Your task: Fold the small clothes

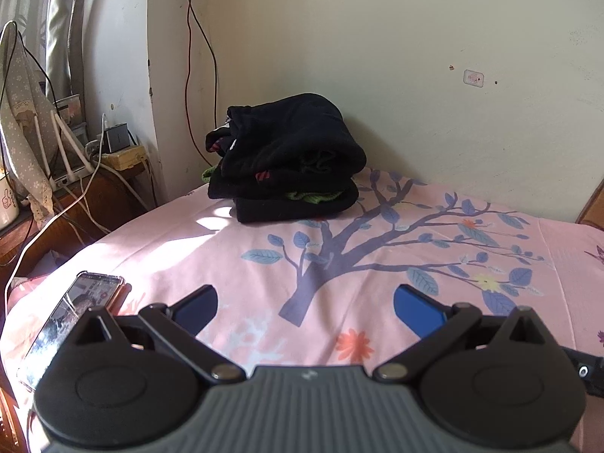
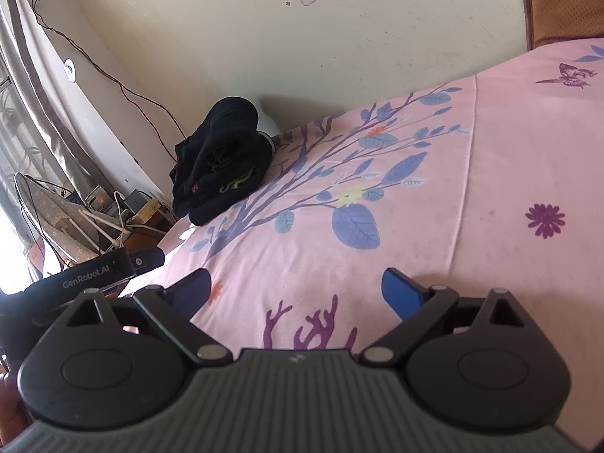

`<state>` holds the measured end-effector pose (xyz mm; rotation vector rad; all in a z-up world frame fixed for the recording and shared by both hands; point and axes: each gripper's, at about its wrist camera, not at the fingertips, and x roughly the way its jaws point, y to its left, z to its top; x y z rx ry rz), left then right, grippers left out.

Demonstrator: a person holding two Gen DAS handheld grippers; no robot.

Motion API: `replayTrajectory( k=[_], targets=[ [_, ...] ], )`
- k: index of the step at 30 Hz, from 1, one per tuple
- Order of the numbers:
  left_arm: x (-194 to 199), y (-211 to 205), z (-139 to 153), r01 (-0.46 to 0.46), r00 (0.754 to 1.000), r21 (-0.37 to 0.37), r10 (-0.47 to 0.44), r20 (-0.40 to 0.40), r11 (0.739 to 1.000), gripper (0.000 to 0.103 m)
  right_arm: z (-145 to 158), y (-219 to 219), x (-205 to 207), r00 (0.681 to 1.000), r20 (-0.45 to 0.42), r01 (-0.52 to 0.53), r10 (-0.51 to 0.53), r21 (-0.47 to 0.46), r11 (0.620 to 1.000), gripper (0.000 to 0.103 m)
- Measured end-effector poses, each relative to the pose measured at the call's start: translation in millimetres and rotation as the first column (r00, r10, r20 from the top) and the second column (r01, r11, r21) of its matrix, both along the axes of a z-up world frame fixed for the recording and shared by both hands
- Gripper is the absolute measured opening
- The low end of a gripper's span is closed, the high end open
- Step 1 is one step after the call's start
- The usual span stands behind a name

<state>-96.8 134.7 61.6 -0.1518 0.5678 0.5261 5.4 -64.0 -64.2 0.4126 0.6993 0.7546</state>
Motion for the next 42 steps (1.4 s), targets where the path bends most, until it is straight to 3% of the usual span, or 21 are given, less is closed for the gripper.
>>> replayTrajectory(
  k=[4,9,19,42],
  targets=[
    [-3.3,3.3,1.9,-0.023,1.000,-0.008,0.023,0.010,1.000,0.103,0.5,0.2,-0.5,1.000,0.006,-0.004,0.004,-0.004,1.000,0.098],
    [-5.0,1.6,5.6,-0.087,0.996,0.073,0.087,-0.004,0.994,0.103,2.2,3.4,-2.3,0.999,0.025,-0.021,0.022,-0.021,1.000,0.098],
    [-8.1,6.6,10.3,-0.131,0.991,0.081,0.132,-0.005,0.988,0.103,3.4,6.0,-3.5,0.998,0.045,-0.035,0.037,-0.036,0.999,0.098],
    [-5.1,9.3,7.8,-0.072,0.996,0.042,0.074,-0.039,0.997,0.103,3.2,5.4,-3.8,0.998,0.045,-0.033,0.034,-0.034,0.999,0.099]
  ],
)
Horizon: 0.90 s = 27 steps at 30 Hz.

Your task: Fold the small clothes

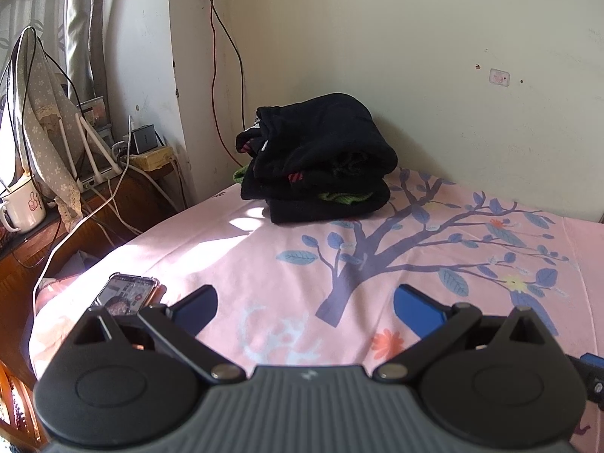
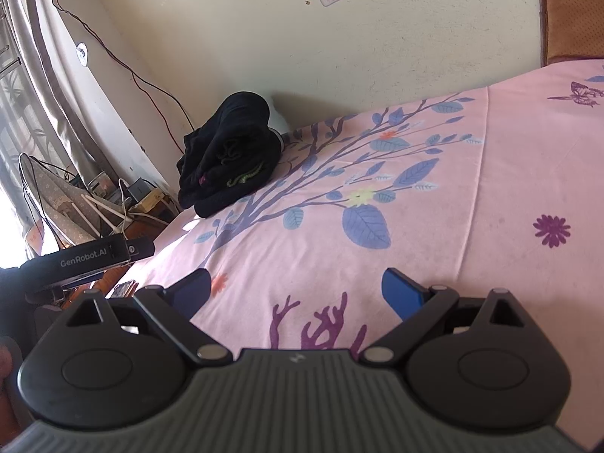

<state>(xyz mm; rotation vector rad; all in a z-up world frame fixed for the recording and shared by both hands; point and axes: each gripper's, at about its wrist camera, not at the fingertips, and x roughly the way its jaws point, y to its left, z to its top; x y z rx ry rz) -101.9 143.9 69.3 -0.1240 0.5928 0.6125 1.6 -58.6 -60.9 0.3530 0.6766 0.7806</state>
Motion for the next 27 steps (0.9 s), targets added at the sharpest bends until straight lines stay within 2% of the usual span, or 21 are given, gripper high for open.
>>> replayTrajectory(
  k=[13,18,21,27],
  targets=[
    [-2.7,-1.3,4.3,-0.013,1.000,0.066,0.012,0.011,0.998,0.103,0.1,0.3,-0.2,1.000,0.000,0.001,-0.001,0.000,1.000,0.099],
    [-2.5,-4.5,6.4,-0.025,1.000,0.114,0.024,0.009,0.993,0.103,-0.2,0.4,-0.1,1.000,0.000,0.000,0.000,0.000,1.000,0.099],
    [-3.4,-1.9,7.4,-0.018,1.000,0.085,0.016,0.020,0.996,0.103,-0.3,0.4,-0.1,1.000,0.000,0.001,-0.001,0.000,1.000,0.099],
    [-0.8,3.6,2.3,-0.025,1.000,0.036,0.026,-0.015,0.999,0.103,-0.3,0.2,-0.1,1.000,0.001,0.000,0.000,0.000,1.000,0.099]
  ],
)
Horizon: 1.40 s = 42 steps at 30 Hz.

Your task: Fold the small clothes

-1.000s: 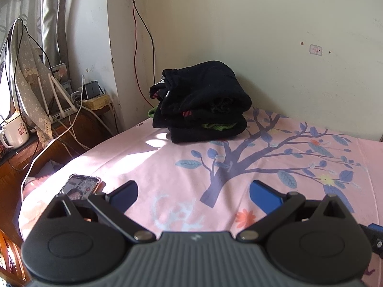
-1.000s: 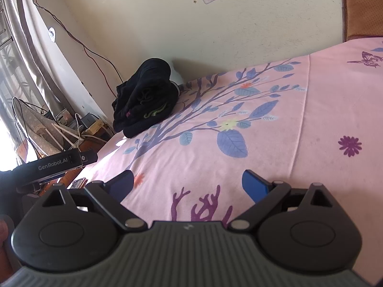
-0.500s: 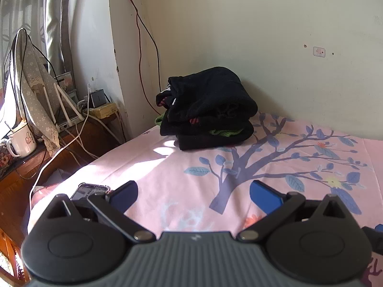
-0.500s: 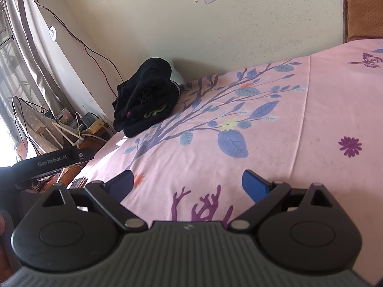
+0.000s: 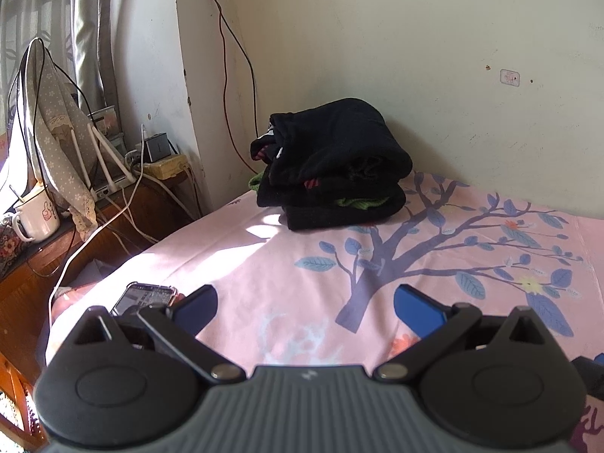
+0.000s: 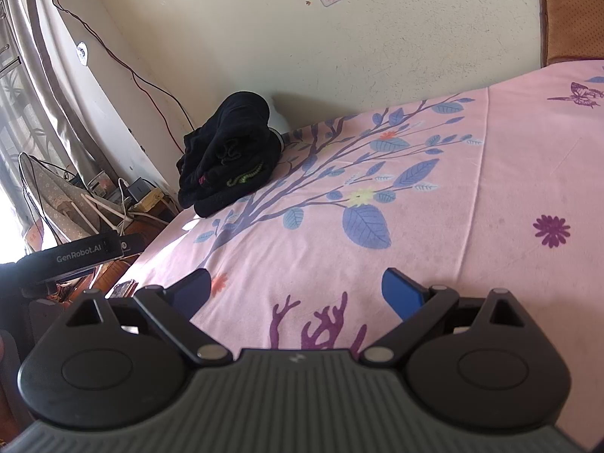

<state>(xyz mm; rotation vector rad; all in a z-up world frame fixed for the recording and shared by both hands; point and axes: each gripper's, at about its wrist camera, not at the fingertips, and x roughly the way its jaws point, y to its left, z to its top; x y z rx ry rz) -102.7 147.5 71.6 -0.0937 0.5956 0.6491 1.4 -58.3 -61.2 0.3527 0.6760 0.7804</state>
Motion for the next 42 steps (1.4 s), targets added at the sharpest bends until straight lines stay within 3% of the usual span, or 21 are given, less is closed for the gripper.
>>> replayTrajectory(
  k=[14,42],
  targets=[
    [3.3,9.9,-12.6,-0.028,0.997,-0.071,0.023,-0.073,0.997,0.103,0.3,-0.7,-0.3,1.000,0.001,-0.002,0.002,-0.001,1.000,0.099],
    [7.5,11.3,-19.1,-0.034,0.993,-0.071,0.026,-0.112,0.997,0.103,0.8,-0.4,-1.0,1.000,0.001,-0.001,0.001,0.000,1.000,0.099]
  ],
)
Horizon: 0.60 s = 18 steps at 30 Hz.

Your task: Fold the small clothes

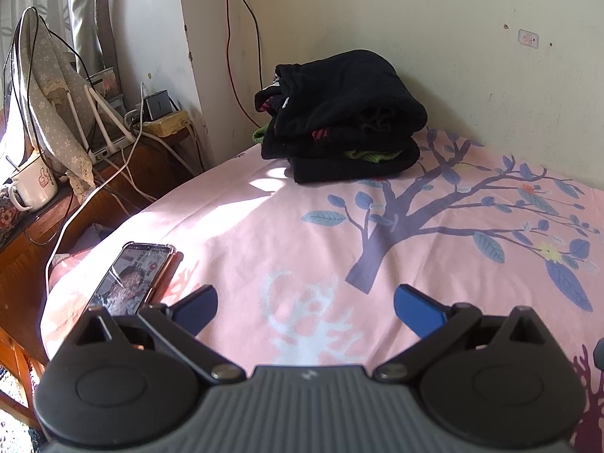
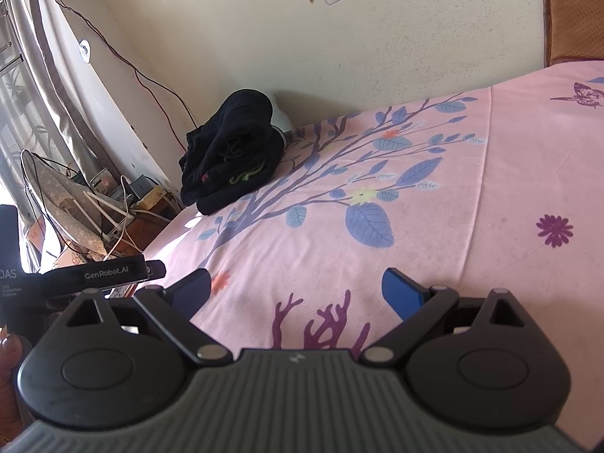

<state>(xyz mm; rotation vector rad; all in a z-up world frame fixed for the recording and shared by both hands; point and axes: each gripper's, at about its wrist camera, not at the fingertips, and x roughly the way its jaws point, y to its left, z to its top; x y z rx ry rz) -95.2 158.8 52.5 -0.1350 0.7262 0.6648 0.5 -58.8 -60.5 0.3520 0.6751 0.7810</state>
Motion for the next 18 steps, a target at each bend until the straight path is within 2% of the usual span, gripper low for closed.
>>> replayTrajectory(
  k=[18],
  targets=[
    [0.0,2.6,-5.1,-0.012,1.000,0.009,0.012,-0.015,1.000,0.103,0.1,-0.2,0.0,1.000,0.000,-0.001,0.001,0.000,1.000,0.099]
  ],
)
